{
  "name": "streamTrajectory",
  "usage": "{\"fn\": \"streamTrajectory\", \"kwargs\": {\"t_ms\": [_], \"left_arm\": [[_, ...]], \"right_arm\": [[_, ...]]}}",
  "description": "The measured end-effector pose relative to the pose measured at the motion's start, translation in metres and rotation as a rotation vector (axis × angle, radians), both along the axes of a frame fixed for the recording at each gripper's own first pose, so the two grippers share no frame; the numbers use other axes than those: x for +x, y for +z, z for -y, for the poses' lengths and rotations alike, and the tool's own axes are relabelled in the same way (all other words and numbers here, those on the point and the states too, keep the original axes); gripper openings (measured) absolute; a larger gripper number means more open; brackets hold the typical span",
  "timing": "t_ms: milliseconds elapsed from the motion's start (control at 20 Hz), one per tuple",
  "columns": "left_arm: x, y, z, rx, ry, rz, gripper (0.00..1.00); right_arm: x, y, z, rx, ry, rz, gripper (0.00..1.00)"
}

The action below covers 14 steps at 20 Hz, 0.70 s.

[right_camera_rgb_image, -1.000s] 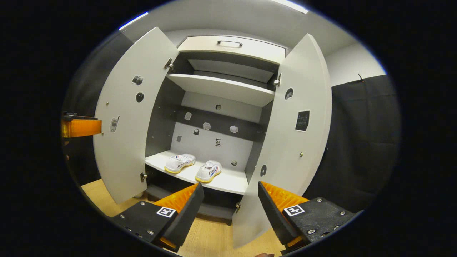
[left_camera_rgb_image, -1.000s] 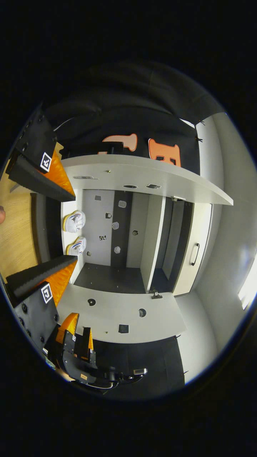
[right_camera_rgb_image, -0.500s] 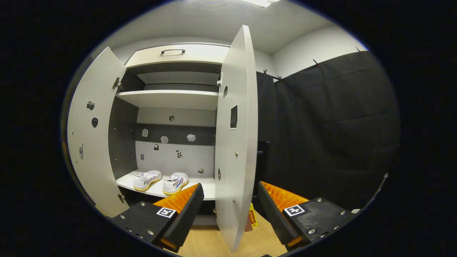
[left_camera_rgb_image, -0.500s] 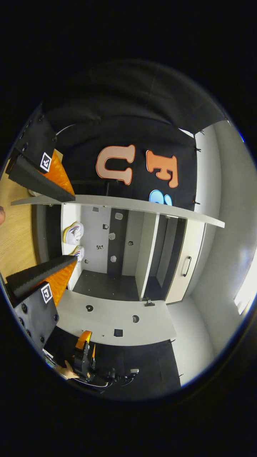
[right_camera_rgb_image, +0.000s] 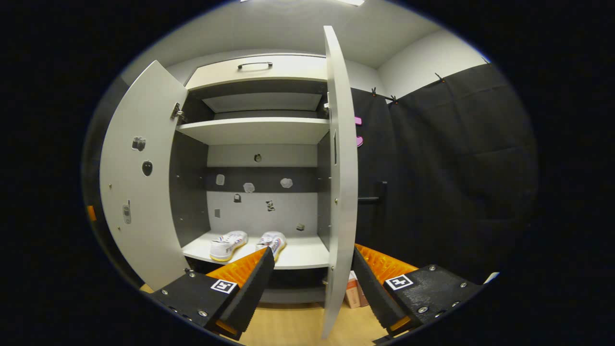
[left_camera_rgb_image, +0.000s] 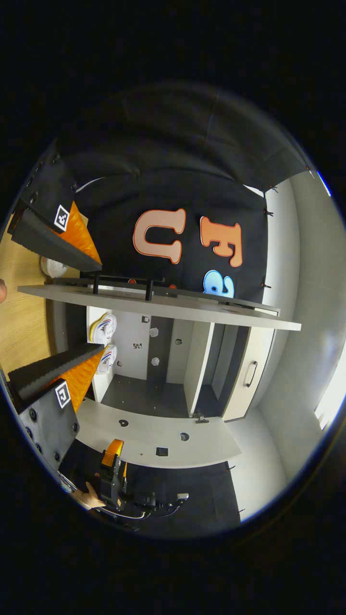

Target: Grab one shoe with the right hand and put it into the shoe cabinet, grab the other shoe with the left hand and put it into the shoe cabinet; then close the right door with the right hand and the left door with the left hand.

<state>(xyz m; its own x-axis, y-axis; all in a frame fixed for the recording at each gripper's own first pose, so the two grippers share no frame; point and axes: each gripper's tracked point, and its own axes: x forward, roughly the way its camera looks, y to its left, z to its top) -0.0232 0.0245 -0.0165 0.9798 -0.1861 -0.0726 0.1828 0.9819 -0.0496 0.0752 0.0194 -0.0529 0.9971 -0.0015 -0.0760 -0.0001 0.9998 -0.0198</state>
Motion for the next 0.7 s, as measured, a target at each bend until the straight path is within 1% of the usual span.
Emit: {"fn": "streamTrajectory", "kwargs": {"t_ms": [150, 200, 250, 300, 350, 400, 450, 500, 550, 700], "left_arm": [[-0.004, 0.001, -0.018, -0.017, 0.041, 0.003, 0.97], [-0.005, 0.001, -0.023, -0.016, 0.059, 0.003, 0.97], [-0.007, 0.0, -0.028, -0.014, 0.077, 0.002, 0.97], [-0.009, 0.0, -0.035, -0.011, 0.093, 0.002, 0.97], [-0.01, 0.001, -0.04, -0.007, 0.108, 0.003, 0.97], [-0.01, 0.0, -0.046, 0.002, 0.127, 0.002, 0.97], [-0.01, -0.001, -0.054, 0.013, 0.146, 0.002, 0.99], [-0.008, -0.003, -0.061, 0.022, 0.161, -0.002, 0.97], [-0.005, -0.004, -0.067, 0.027, 0.168, -0.005, 0.99], [0.004, -0.012, -0.074, 0.031, 0.151, -0.006, 0.97]], "right_arm": [[0.018, -0.012, -0.072, 0.009, 0.119, -0.013, 0.96], [0.028, -0.017, -0.102, 0.031, 0.177, -0.025, 0.96], [0.041, -0.021, -0.129, 0.059, 0.212, -0.034, 0.96], [0.053, -0.028, -0.151, 0.083, 0.23, -0.059, 1.0], [0.058, -0.032, -0.172, 0.119, 0.258, -0.079, 0.95], [0.058, -0.032, -0.19, 0.151, 0.291, -0.082, 0.96], [0.058, -0.028, -0.201, 0.146, 0.309, -0.066, 0.96], [0.057, -0.028, -0.206, 0.111, 0.318, -0.051, 0.95], [0.053, -0.028, -0.209, 0.076, 0.323, -0.043, 0.95], [0.04, -0.023, -0.205, 0.037, 0.341, -0.034, 0.95]]}}
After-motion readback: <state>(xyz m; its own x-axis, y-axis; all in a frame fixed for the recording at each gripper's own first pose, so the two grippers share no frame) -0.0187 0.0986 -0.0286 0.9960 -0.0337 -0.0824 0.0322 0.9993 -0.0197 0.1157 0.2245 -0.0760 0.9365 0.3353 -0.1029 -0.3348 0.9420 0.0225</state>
